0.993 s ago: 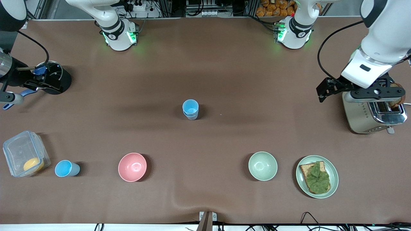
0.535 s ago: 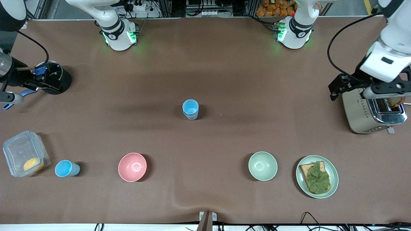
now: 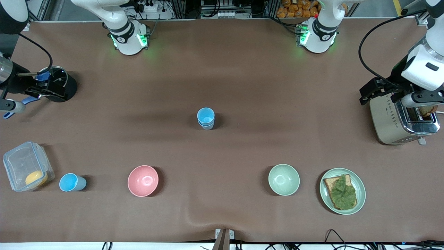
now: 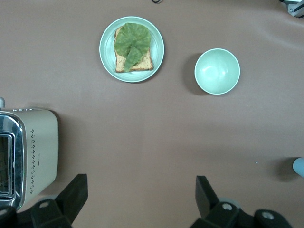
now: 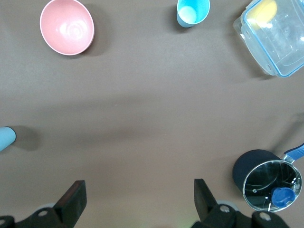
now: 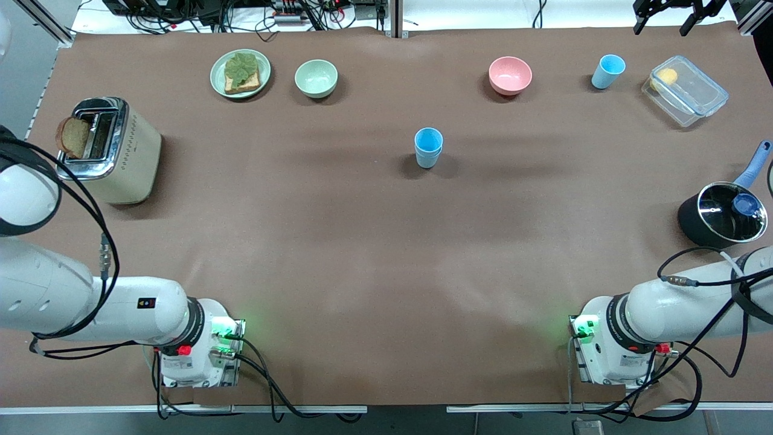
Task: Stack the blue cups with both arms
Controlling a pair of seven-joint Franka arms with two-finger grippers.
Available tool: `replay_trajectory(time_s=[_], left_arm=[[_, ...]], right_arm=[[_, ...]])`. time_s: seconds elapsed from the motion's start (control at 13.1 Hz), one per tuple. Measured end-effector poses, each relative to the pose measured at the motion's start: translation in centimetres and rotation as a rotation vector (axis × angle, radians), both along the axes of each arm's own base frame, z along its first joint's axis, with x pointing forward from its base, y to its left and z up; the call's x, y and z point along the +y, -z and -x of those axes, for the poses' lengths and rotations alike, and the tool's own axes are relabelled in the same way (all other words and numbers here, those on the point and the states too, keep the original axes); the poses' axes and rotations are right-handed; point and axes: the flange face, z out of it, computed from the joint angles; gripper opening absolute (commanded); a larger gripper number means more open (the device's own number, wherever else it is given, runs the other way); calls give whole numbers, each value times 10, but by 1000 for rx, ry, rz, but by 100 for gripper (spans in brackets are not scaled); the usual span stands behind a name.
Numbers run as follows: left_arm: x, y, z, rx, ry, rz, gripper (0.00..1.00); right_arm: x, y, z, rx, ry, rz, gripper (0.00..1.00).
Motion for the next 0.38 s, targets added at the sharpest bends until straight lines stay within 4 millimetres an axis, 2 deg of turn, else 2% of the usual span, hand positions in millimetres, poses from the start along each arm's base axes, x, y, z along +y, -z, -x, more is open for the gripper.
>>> replay_trajectory(time_s=[0.38], left_arm=[[2, 3, 1, 26, -2, -3, 100]], right_arm=[[0, 0, 0, 0, 0, 0, 100]])
